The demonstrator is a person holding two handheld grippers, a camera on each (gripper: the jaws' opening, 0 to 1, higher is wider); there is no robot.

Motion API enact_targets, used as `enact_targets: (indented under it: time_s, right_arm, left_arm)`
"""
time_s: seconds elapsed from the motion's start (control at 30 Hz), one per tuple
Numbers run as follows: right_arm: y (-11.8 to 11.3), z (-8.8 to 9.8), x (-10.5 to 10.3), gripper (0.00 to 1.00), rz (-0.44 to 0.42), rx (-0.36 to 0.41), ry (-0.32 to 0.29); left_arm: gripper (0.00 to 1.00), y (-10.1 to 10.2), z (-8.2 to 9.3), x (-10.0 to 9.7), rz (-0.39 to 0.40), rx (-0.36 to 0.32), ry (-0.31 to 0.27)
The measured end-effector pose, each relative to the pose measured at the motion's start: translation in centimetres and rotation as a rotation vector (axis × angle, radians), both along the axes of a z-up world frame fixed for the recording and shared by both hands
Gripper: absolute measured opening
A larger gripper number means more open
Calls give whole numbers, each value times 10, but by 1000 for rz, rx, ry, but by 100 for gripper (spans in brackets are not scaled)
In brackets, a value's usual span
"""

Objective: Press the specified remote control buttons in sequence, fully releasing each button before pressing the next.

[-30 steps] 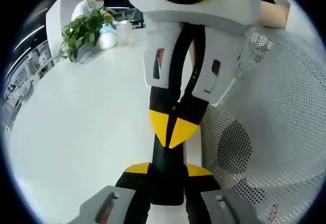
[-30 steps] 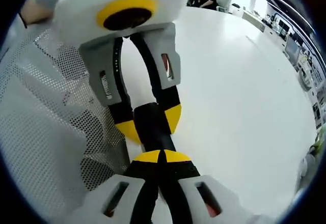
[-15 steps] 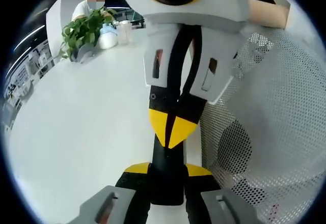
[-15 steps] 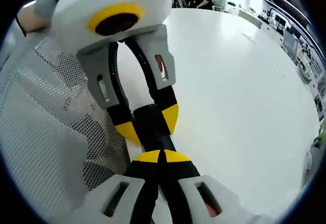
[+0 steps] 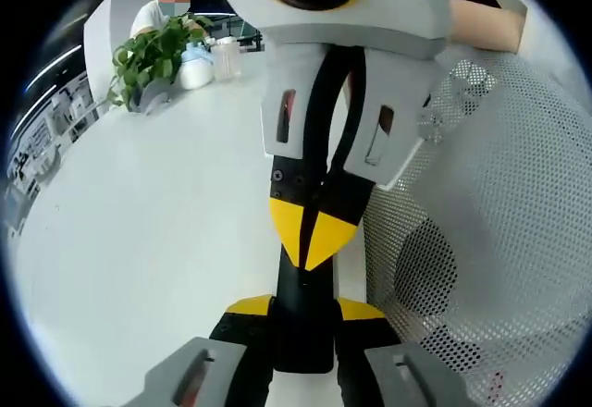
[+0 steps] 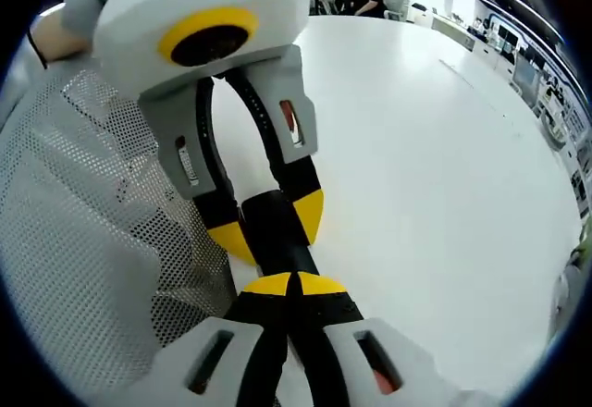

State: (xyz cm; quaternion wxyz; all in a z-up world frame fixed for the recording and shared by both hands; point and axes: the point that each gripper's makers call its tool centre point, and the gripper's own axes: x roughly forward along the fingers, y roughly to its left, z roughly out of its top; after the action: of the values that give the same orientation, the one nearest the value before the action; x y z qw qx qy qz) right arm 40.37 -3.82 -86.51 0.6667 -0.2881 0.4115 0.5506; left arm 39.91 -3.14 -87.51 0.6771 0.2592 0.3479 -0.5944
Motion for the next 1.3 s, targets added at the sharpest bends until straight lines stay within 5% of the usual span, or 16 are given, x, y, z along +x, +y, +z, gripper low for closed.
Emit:
enact_targets:
  time_s: [1.3]
  right_arm:
    - [7,-4,0,0,134,-58,-92]
  left_arm:
    - [24,0,1,0,-5,-7,3]
